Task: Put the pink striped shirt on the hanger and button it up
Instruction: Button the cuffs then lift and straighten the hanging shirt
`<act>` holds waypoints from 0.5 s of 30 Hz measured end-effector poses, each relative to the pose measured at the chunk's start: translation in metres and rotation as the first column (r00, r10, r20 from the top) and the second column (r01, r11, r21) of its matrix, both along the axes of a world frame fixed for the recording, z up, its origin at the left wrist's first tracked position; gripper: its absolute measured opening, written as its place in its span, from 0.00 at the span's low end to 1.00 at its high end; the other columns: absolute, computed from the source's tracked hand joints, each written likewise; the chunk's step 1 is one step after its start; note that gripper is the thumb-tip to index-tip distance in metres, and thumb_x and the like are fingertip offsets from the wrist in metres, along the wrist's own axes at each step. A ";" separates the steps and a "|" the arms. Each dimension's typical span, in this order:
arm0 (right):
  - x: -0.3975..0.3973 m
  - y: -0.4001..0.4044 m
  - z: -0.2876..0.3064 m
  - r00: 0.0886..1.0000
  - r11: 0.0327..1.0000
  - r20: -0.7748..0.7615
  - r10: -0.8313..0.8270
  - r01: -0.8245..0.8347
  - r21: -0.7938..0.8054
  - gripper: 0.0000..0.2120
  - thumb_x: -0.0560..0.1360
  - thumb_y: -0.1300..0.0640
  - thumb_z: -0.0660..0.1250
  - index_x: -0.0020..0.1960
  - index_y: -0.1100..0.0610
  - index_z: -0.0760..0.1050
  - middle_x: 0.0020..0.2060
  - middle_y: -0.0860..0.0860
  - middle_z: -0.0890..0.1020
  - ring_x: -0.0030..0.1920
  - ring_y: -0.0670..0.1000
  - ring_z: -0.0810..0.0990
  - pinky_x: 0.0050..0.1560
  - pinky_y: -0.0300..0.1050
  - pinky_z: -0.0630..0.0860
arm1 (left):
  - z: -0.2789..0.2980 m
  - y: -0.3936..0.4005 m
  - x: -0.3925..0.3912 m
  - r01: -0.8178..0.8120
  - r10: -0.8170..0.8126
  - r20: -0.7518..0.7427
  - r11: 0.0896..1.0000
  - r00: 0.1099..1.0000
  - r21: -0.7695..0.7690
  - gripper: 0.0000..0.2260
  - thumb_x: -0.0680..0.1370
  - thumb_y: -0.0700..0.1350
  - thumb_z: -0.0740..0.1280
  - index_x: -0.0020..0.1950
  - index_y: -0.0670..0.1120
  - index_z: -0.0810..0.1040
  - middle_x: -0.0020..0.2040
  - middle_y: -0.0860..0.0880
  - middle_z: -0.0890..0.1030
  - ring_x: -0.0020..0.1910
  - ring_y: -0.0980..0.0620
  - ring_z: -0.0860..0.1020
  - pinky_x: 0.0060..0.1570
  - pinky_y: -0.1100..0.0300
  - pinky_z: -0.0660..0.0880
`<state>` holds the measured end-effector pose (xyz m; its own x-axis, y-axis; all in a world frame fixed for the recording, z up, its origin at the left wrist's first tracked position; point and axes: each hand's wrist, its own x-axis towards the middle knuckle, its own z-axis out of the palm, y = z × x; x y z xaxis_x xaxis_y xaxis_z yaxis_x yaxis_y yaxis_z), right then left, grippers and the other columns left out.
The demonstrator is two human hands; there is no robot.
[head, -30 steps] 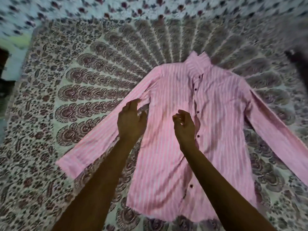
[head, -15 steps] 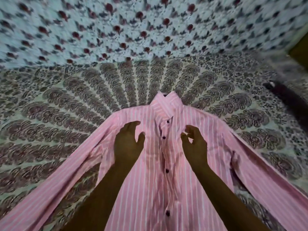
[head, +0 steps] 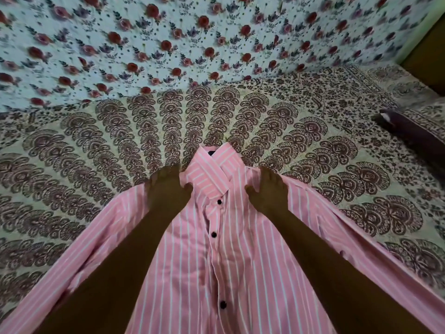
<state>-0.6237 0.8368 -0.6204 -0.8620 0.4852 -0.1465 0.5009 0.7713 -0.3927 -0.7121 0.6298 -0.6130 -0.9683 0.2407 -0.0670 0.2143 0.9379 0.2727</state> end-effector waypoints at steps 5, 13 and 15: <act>-0.006 0.004 -0.011 0.996 0.983 0.088 0.016 -0.032 0.180 0.24 0.75 0.49 0.60 0.66 0.60 0.64 0.62 0.60 0.71 0.63 0.60 0.67 0.63 0.50 0.61 | -0.012 -0.001 -0.021 0.034 -0.009 0.104 0.969 0.995 -0.245 0.23 0.74 0.52 0.65 0.68 0.49 0.66 0.65 0.41 0.72 0.66 0.40 0.67 0.65 0.47 0.59; 0.016 0.012 0.007 0.997 0.978 0.077 0.013 -0.029 0.206 0.19 0.75 0.50 0.62 0.62 0.58 0.70 0.60 0.58 0.73 0.63 0.60 0.67 0.60 0.53 0.64 | 0.005 -0.021 -0.017 0.056 -0.048 0.099 0.995 0.994 -0.081 0.21 0.72 0.61 0.66 0.59 0.49 0.77 0.56 0.43 0.79 0.59 0.42 0.73 0.58 0.50 0.68; 0.037 0.006 0.017 0.999 0.992 -0.048 -0.026 0.031 0.126 0.18 0.72 0.51 0.63 0.59 0.59 0.71 0.57 0.59 0.75 0.60 0.62 0.70 0.58 0.54 0.66 | 0.024 -0.029 0.007 -0.001 -0.014 0.112 0.990 0.994 0.139 0.24 0.66 0.60 0.66 0.55 0.48 0.78 0.53 0.44 0.81 0.54 0.43 0.77 0.53 0.53 0.72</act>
<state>-0.5862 0.8428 -0.6031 -0.8520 0.5218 -0.0427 0.5070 0.8020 -0.3158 -0.7053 0.6006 -0.5894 -0.9549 0.2615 -0.1408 0.1810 0.8881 0.4226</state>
